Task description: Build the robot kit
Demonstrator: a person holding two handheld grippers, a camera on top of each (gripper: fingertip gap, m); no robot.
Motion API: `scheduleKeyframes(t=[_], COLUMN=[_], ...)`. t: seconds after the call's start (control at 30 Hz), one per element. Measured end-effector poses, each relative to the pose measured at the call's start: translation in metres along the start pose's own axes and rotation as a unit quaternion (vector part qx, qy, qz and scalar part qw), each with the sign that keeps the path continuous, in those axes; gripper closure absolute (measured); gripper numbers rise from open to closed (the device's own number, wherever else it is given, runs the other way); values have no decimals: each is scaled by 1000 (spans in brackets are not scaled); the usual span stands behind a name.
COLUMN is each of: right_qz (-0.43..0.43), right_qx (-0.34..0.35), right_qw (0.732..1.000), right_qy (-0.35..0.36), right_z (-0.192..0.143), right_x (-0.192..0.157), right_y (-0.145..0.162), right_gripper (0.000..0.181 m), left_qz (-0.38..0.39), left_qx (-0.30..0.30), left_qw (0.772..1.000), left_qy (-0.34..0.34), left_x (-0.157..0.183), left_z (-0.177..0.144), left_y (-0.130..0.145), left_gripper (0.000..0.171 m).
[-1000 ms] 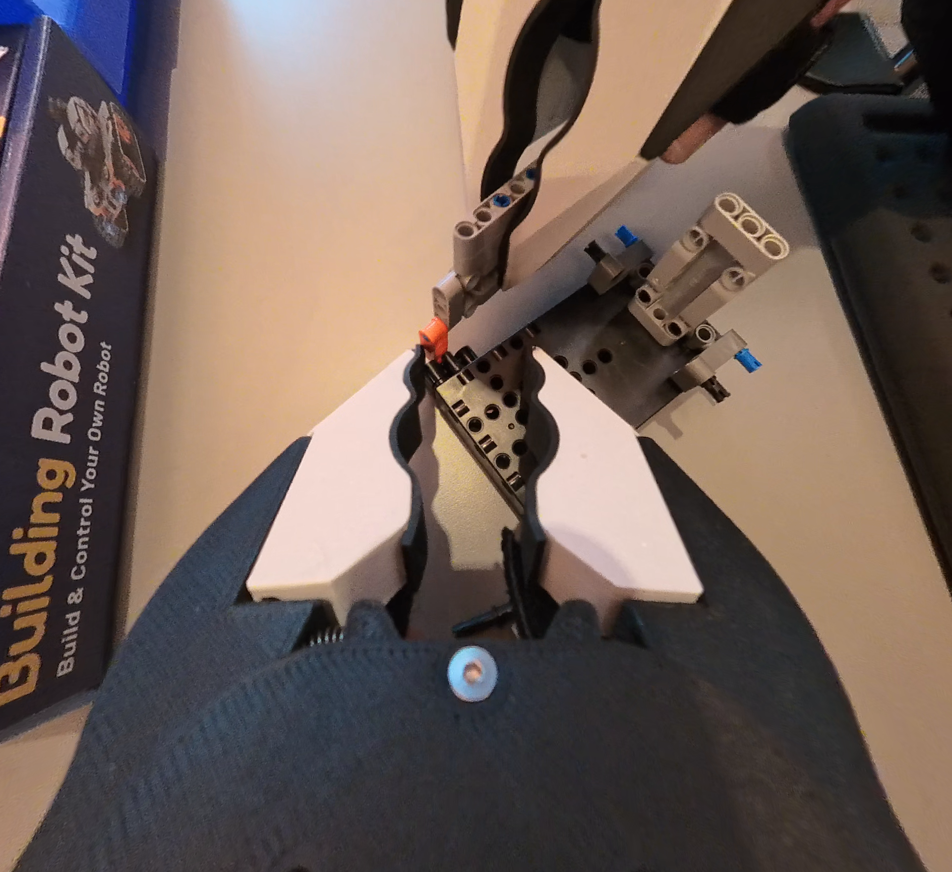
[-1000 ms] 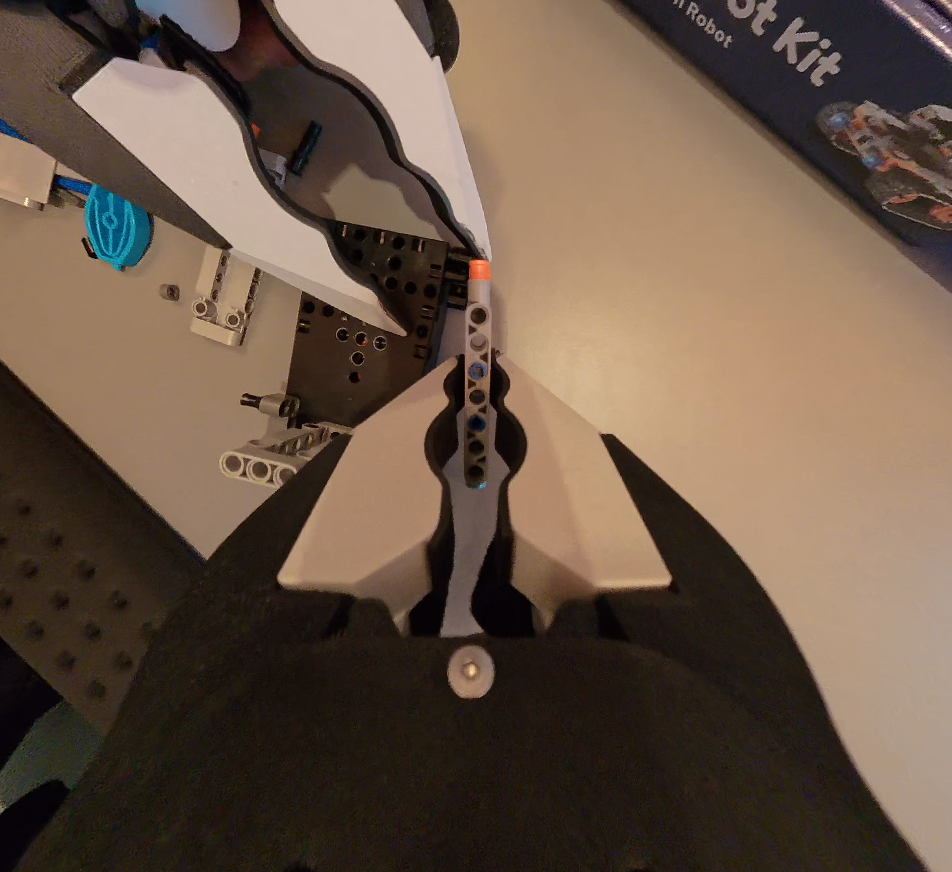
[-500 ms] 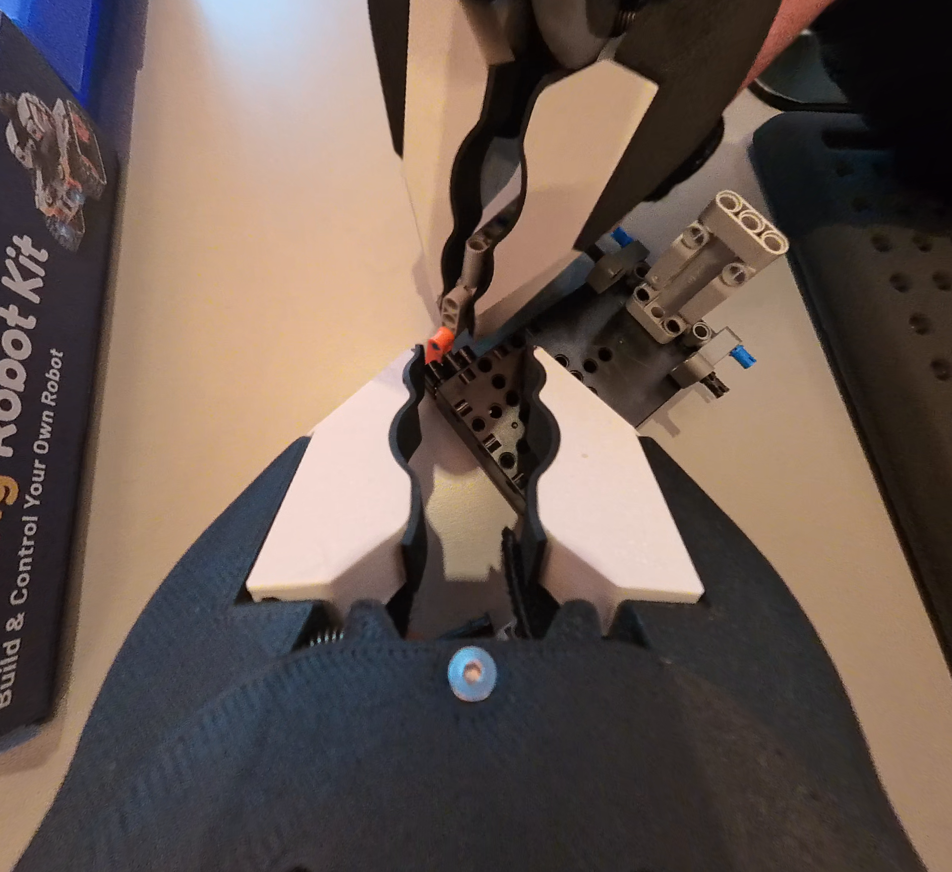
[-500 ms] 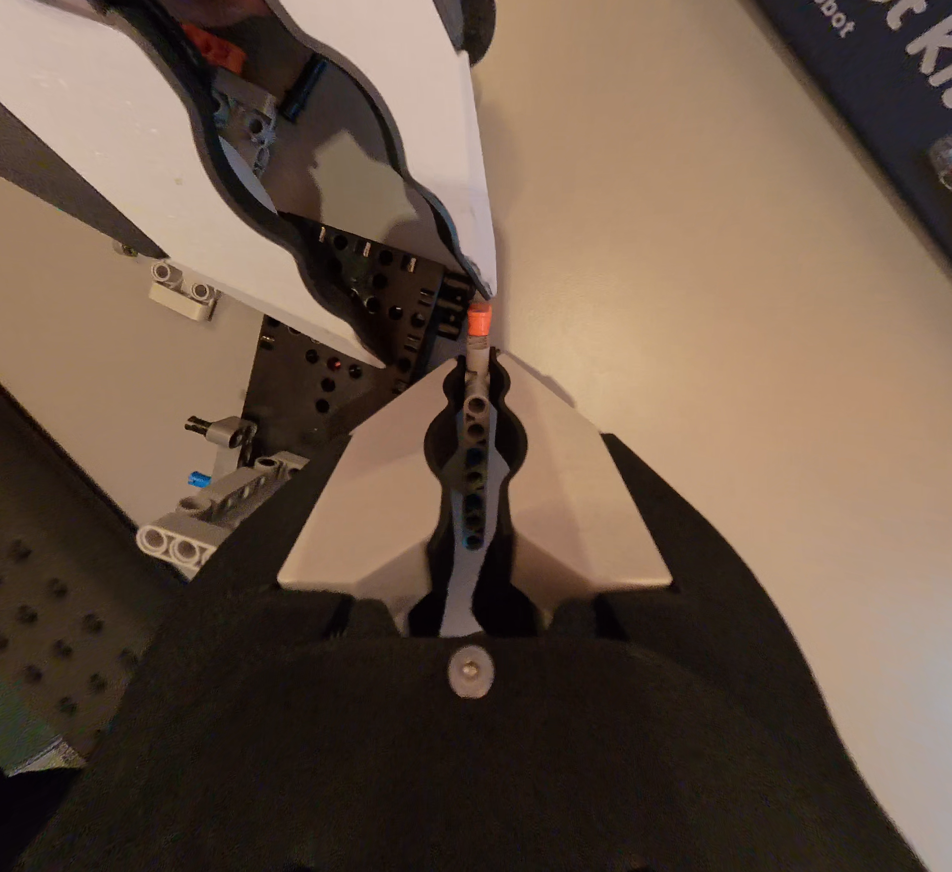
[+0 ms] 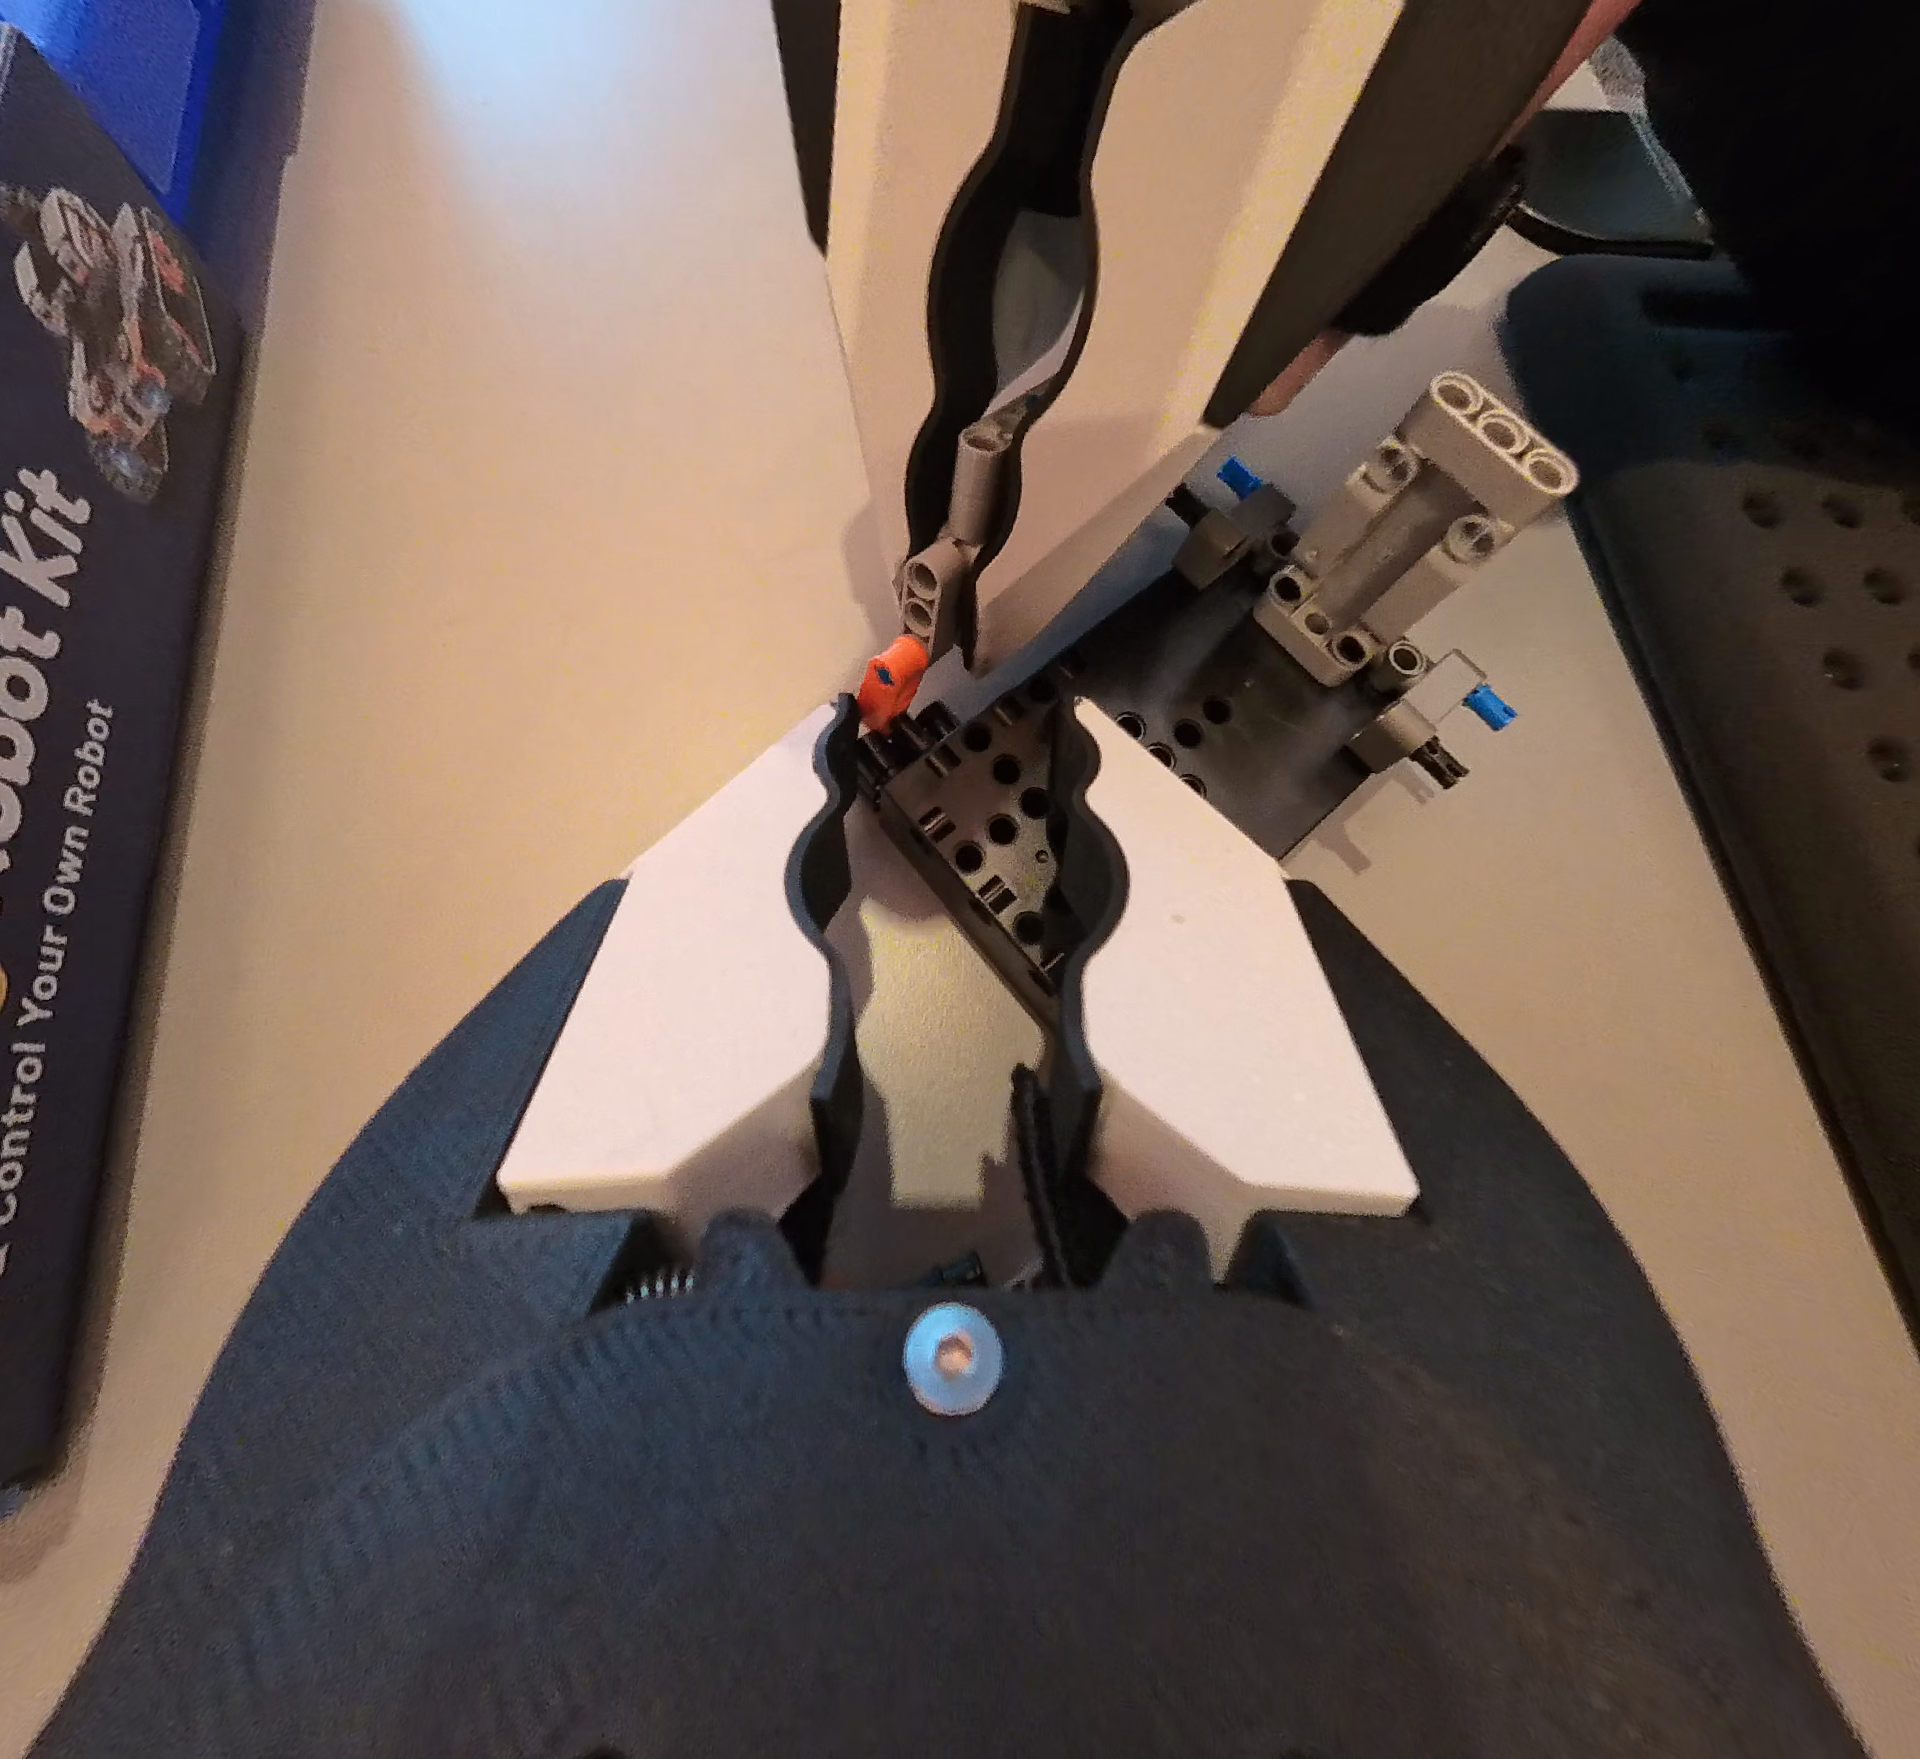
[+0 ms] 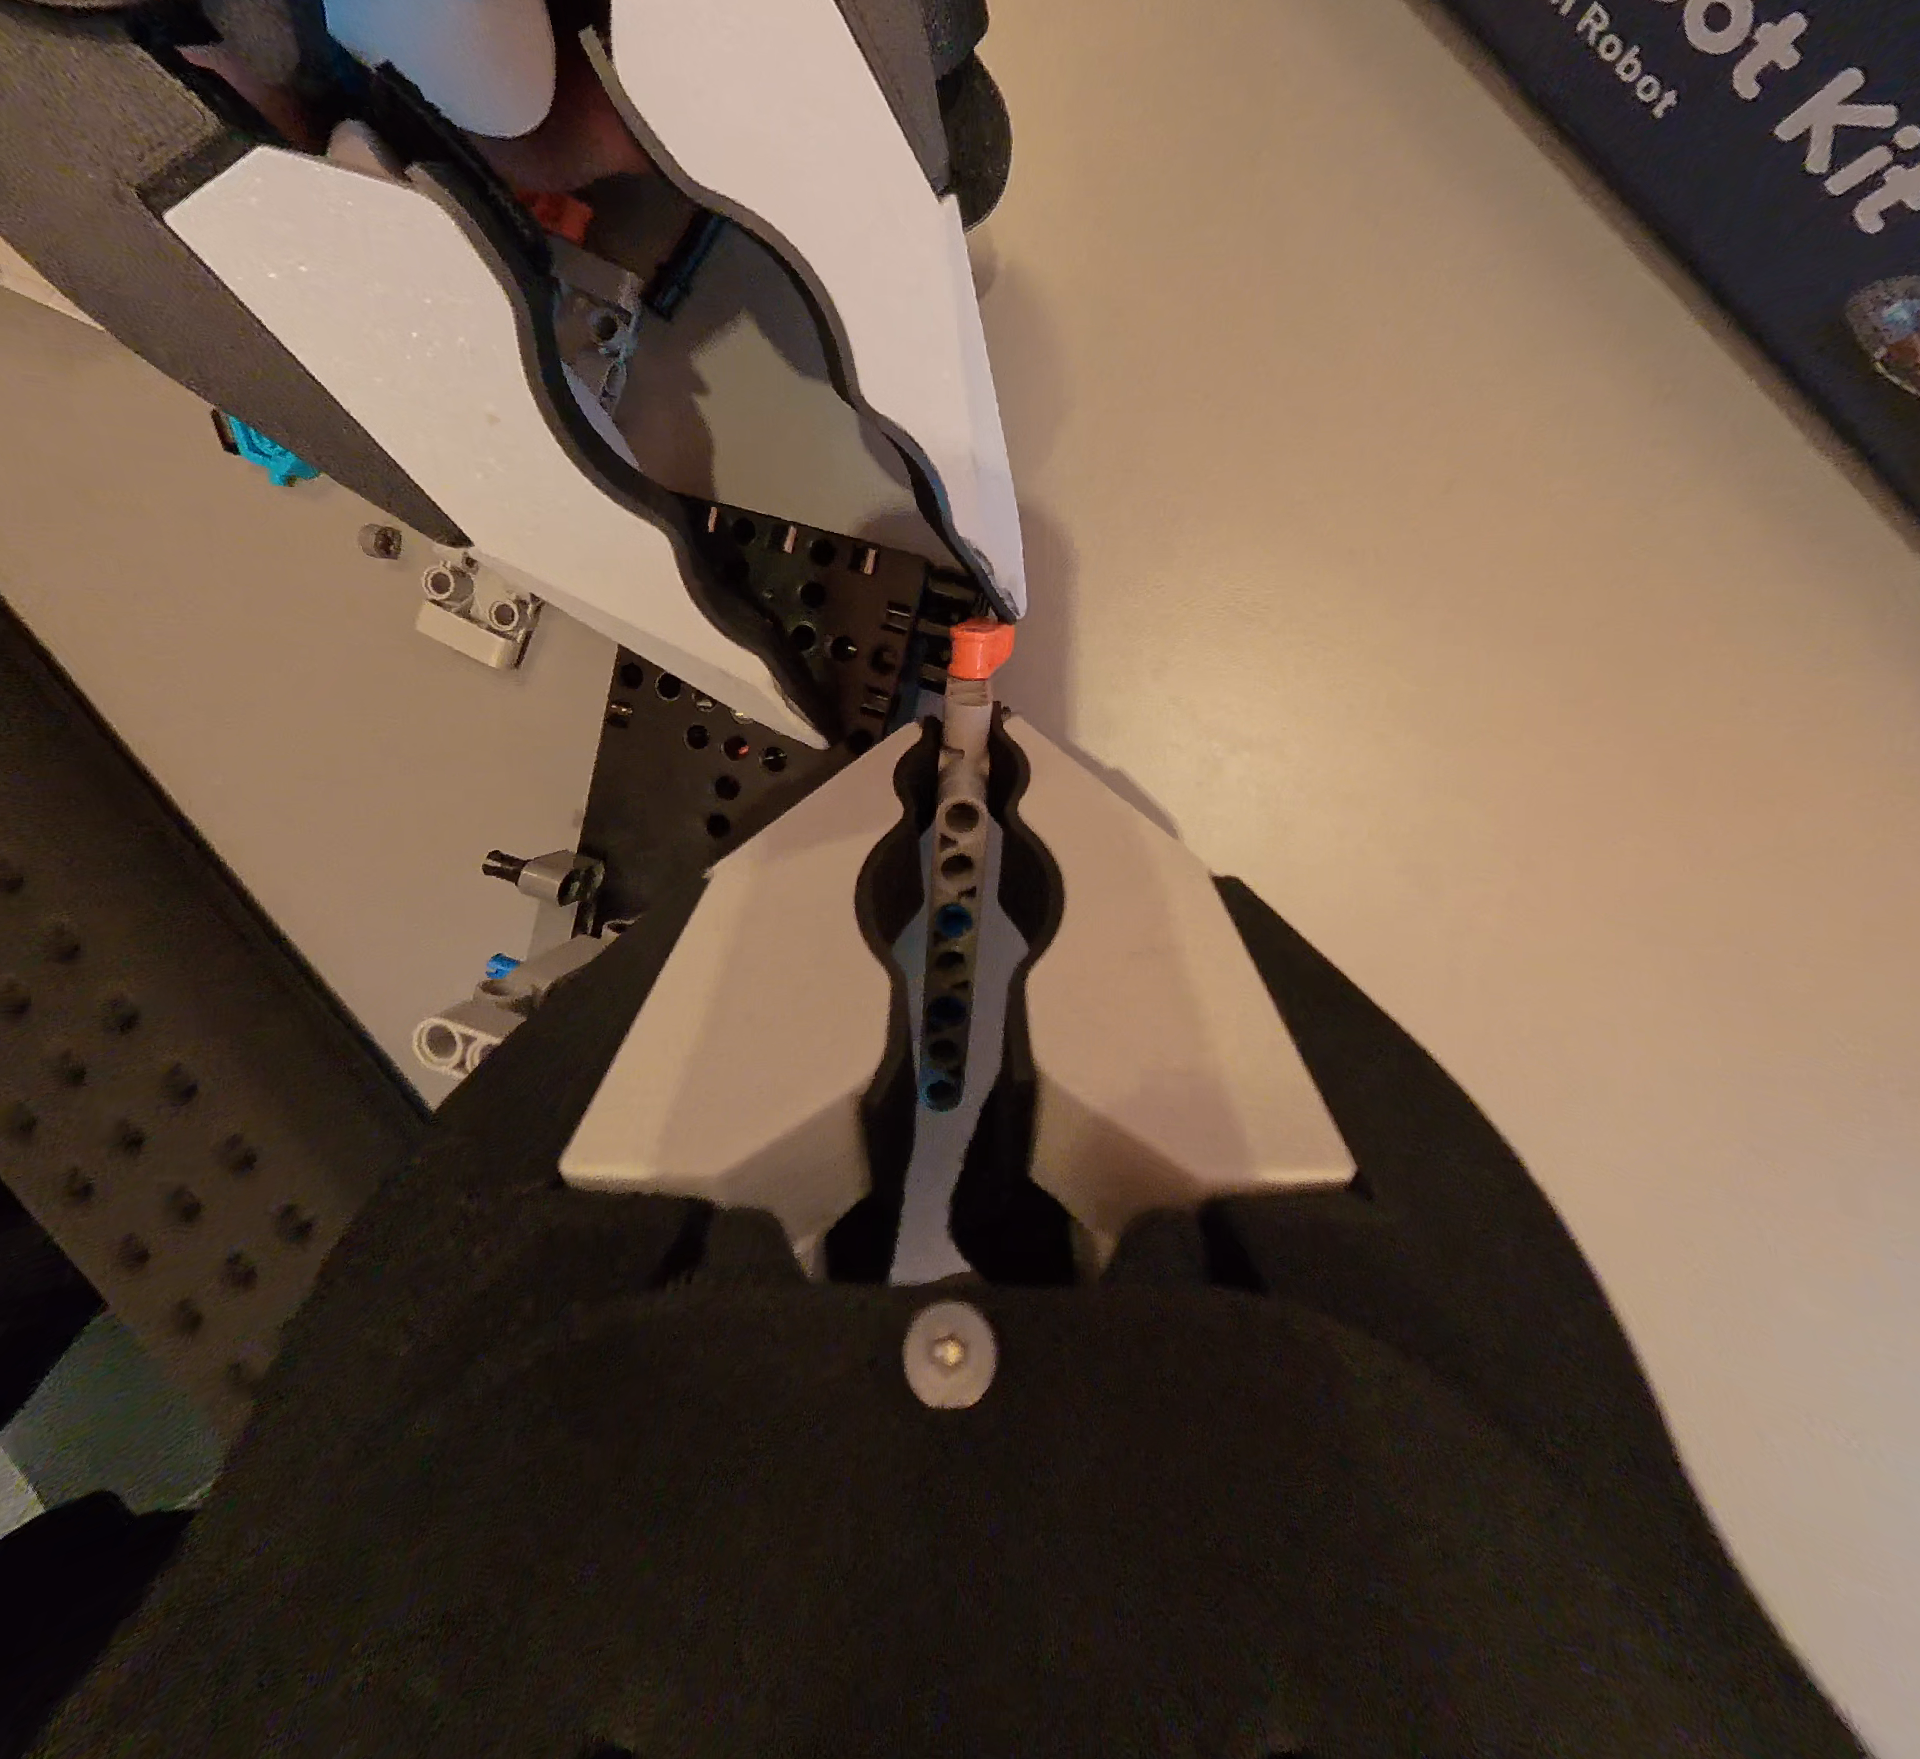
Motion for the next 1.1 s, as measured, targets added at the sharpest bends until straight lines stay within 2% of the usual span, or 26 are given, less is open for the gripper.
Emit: scheduleKeyframes(t=[0.37, 0.57, 0.73, 1.1], right_qz=[9, 14, 27, 8], right_qx=[-4, 12, 30, 55], right_qw=[1000, 1000, 997, 994], right_qy=[5, -23, -73, -98], right_z=[-3, -2, 1, 1], right_x=[-3, -4, -2, 1], right_y=[-1, -1, 0, 6], right_gripper=[175, 175, 174, 172], left_qz=[6, 8, 8, -1], left_qx=[2, 3, 4, 0], left_qw=[1000, 1000, 1000, 1000], left_qy=[-1, -1, 1, 7], left_x=[1, 2, 2, 2], left_z=[1, 1, 1, 2], left_y=[0, -1, -1, -2], left_gripper=[137, 137, 138, 138])
Point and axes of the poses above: each gripper's, where its closed fingertips meet, z out along the fingers, y out of its underside, x = y × z across the jaws, the point moved 8 cm from there along -z, back along the fingers, and after that the axes turned 3 degrees about -z, right-handed, at the moved point
